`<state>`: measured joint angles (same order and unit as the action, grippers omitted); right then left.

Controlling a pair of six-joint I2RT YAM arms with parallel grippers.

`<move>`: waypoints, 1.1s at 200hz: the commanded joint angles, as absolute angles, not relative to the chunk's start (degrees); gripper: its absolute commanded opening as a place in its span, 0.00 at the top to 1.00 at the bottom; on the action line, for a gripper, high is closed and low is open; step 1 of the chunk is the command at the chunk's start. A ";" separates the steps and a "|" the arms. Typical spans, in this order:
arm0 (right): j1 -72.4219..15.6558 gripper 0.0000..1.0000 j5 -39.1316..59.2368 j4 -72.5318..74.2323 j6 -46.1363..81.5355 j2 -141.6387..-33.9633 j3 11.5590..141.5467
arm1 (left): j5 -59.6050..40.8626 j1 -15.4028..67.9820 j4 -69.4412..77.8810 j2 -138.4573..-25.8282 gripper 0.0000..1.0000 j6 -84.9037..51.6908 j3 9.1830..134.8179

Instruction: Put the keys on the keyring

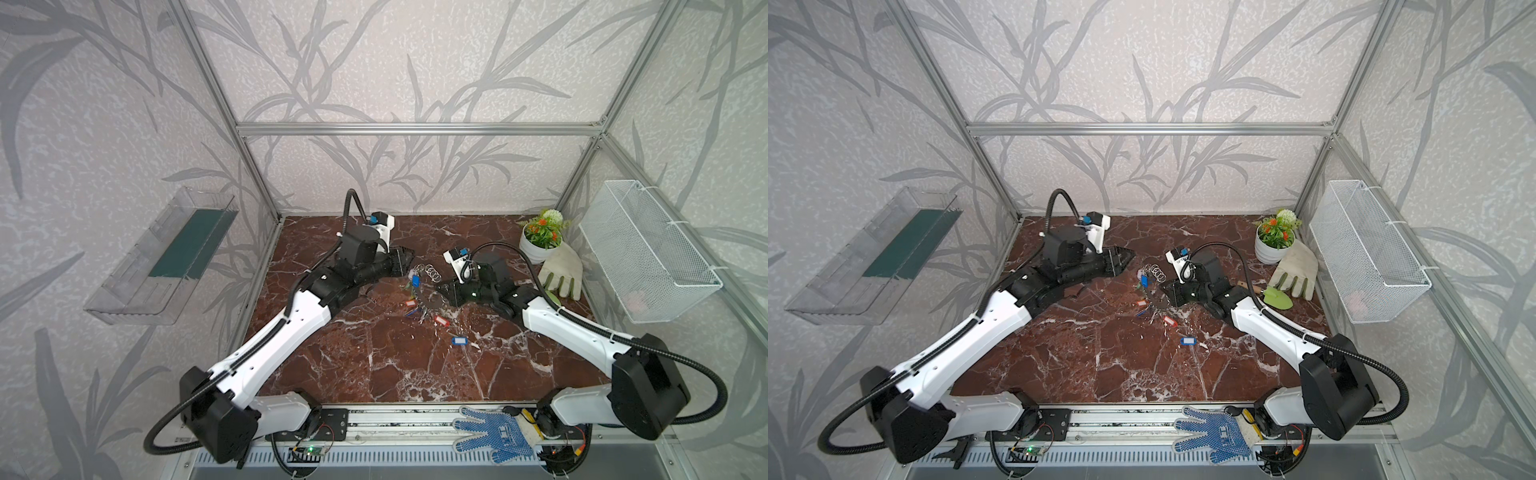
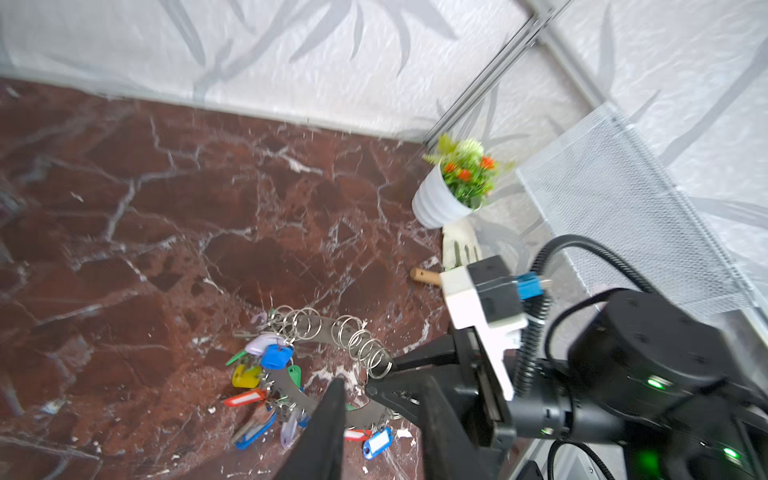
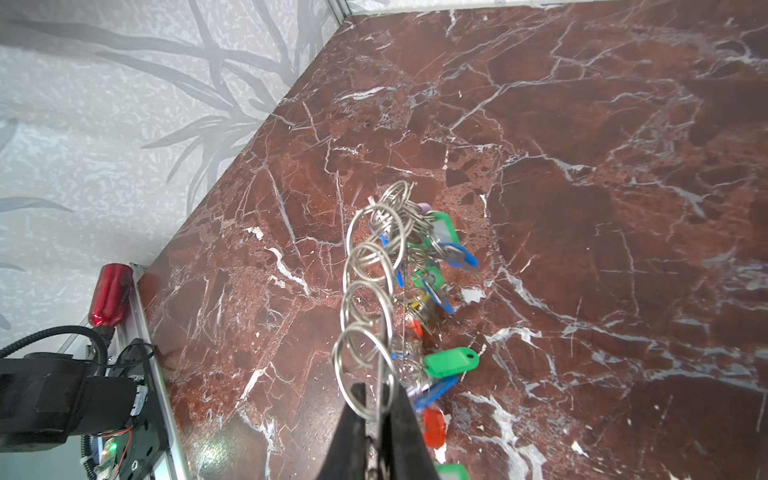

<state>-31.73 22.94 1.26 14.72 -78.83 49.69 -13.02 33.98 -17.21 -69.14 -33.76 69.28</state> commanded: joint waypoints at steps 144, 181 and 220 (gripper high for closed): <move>-38.46 1.00 23.97 57.42 -21.45 -70.70 33.98 | -12.48 28.81 -28.70 -59.05 0.51 -32.31 66.80; -38.63 1.00 23.73 57.30 -25.27 -69.13 33.93 | -19.58 26.25 -26.38 -57.68 0.51 -33.14 65.43; -38.78 1.00 24.32 56.85 -25.28 -67.34 33.68 | -31.72 24.96 -20.25 -55.59 0.52 -33.66 62.85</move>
<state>-38.63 23.97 50.06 -23.33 -69.65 32.91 -21.52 25.54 -25.69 -57.63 -33.26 64.69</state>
